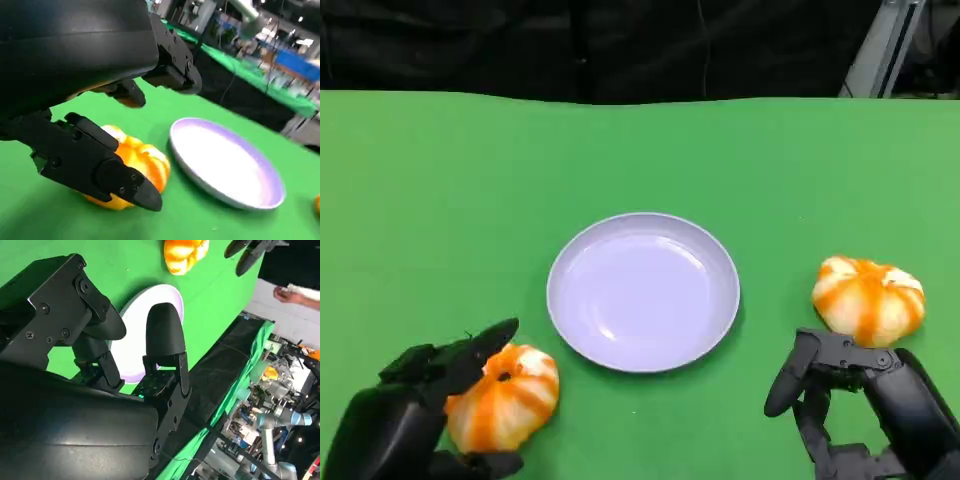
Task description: Grasp the bread from the table and place it into the plate.
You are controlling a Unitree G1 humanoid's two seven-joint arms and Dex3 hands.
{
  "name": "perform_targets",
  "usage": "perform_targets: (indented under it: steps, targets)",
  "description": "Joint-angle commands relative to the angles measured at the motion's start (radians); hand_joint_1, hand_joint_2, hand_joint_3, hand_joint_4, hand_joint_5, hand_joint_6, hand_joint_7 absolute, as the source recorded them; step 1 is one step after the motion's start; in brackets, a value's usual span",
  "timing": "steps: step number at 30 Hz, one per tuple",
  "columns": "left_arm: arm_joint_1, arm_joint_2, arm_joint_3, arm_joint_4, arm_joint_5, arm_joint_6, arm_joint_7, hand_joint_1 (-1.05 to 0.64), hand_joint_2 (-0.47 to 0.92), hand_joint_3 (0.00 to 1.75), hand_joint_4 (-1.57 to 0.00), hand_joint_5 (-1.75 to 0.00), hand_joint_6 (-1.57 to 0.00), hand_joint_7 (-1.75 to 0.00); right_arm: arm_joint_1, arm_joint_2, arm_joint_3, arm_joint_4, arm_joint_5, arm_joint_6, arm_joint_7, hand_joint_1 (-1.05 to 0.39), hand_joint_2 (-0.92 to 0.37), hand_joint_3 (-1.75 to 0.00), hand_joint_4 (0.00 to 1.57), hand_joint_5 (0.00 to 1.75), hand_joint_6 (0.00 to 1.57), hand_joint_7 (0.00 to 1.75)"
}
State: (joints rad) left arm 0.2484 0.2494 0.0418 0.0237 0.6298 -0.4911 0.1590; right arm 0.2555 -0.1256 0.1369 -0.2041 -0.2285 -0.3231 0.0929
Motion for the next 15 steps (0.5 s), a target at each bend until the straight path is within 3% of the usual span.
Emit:
perform_targets:
  steps: [1, 6, 15]
  targets:
    - [0.006, 0.033, -0.026, -0.062, 0.084, 0.102, -0.004, -0.63, 0.86, 0.01, -0.21, -0.38, -0.27, 0.0, 0.004, -0.006, -0.004, -0.01, 0.01, -0.002, -0.003, 0.11, -0.3, -1.47, 0.84, 1.65, 0.8, 1.34]
    - [-0.016, 0.043, -0.072, -0.08, 0.175, 0.206, 0.014, -0.63, 0.85, 0.0, -0.25, -0.4, -0.32, -0.02, 0.004, -0.007, -0.004, -0.006, 0.007, -0.01, -0.006, 0.14, -0.32, -1.46, 0.84, 1.65, 0.8, 1.34]
    - [-0.069, 0.079, -0.171, -0.082, 0.296, 0.418, -0.086, -0.55, 0.89, 0.01, -0.31, -0.34, -0.4, -0.02, 0.003, -0.003, 0.003, -0.014, -0.008, 0.004, -0.013, 0.1, -0.29, -1.46, 0.83, 1.62, 0.8, 1.34]
